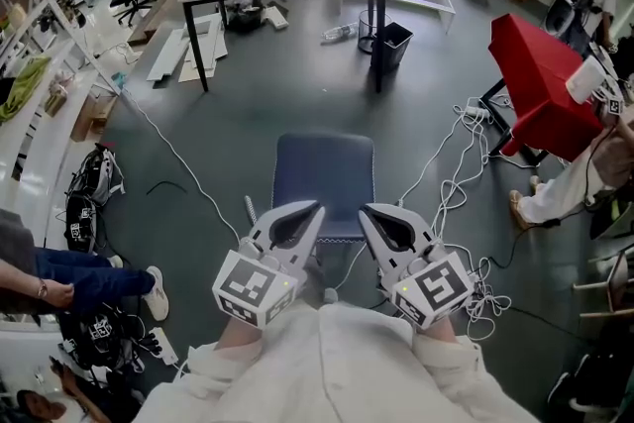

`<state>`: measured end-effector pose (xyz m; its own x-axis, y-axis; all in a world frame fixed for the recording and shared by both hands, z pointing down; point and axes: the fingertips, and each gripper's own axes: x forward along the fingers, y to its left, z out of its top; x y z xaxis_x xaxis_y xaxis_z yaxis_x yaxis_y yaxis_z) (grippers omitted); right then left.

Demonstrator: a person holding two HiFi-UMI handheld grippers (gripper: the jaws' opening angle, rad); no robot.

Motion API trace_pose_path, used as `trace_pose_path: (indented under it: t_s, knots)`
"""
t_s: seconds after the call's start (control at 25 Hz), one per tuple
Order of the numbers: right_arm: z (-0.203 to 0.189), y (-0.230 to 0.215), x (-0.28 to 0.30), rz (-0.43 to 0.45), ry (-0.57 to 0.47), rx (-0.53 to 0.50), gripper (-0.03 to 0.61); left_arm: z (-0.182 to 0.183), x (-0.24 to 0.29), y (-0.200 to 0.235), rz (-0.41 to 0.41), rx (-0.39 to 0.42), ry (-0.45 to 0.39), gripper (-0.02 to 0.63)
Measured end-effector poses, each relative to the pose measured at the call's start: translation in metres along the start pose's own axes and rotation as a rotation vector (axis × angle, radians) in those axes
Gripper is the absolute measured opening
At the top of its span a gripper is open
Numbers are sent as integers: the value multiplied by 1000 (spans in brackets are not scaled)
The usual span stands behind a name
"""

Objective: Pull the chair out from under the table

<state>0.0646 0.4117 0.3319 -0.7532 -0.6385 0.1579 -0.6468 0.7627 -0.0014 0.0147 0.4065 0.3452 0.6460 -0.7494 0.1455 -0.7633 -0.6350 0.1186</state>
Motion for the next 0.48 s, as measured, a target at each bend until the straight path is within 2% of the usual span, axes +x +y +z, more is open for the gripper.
trace_pose_path:
  t_s: [0.48]
  knots:
    - [-1, 2, 0, -22, 12, 1, 2, -5, 0, -9, -48, -8, 28, 14]
